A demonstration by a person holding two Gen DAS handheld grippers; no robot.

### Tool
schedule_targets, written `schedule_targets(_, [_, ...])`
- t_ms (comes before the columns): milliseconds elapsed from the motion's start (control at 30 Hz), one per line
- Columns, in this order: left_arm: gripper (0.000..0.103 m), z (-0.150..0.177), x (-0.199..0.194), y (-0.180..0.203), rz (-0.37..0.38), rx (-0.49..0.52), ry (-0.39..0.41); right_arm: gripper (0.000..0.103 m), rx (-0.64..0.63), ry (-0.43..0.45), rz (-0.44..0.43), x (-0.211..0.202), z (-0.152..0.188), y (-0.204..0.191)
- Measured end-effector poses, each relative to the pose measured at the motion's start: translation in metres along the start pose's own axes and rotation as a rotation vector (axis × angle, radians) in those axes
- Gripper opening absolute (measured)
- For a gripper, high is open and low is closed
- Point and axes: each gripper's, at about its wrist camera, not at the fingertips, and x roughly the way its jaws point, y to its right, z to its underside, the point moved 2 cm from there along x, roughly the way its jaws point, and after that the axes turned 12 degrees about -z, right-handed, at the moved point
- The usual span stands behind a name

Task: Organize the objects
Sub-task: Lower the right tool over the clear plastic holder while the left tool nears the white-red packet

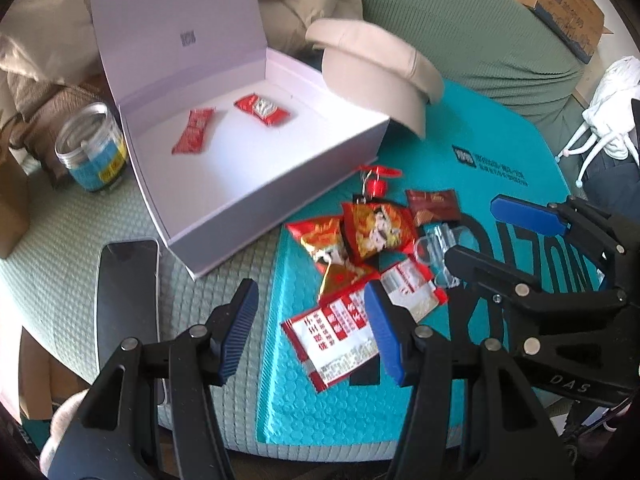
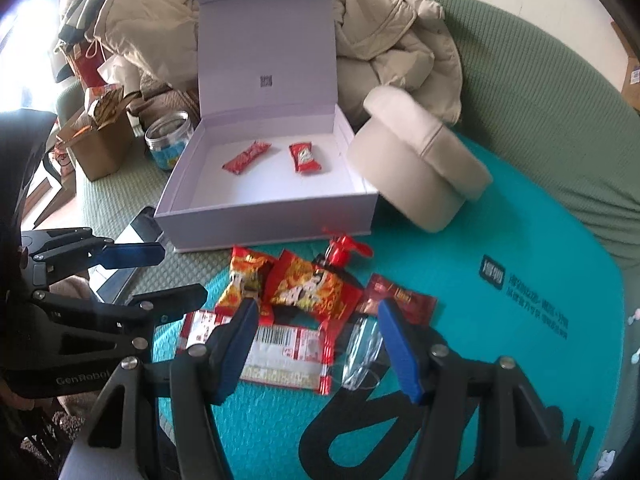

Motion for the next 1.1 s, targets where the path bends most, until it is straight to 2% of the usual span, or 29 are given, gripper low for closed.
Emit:
schedule_targets(433, [0.054,0.019,0.027,0.011,0.033,0.0,-0.061,0.063,0.069,-0.05,-0.053,0.025,0.028,0.015])
schedule_targets(633, [0.054,0.022,0.036,0.011,0.02,-0.043,-0.064,0.063,0.127,-0.06,-0.058,0.035,0.039,0.031])
schedule_targets(900, [0.054,0.013,0.044,0.013,0.047,-0.06,-0.057,0.063,0.186,-0.053,-0.068,0.045,0.043,0.052])
schedule_targets(1100, [0.054,0.001,0.053,0.015,0.047,-0.055,-0.059,0.063,0.183,-0.05,-0.055,0.05,0.037,0.061])
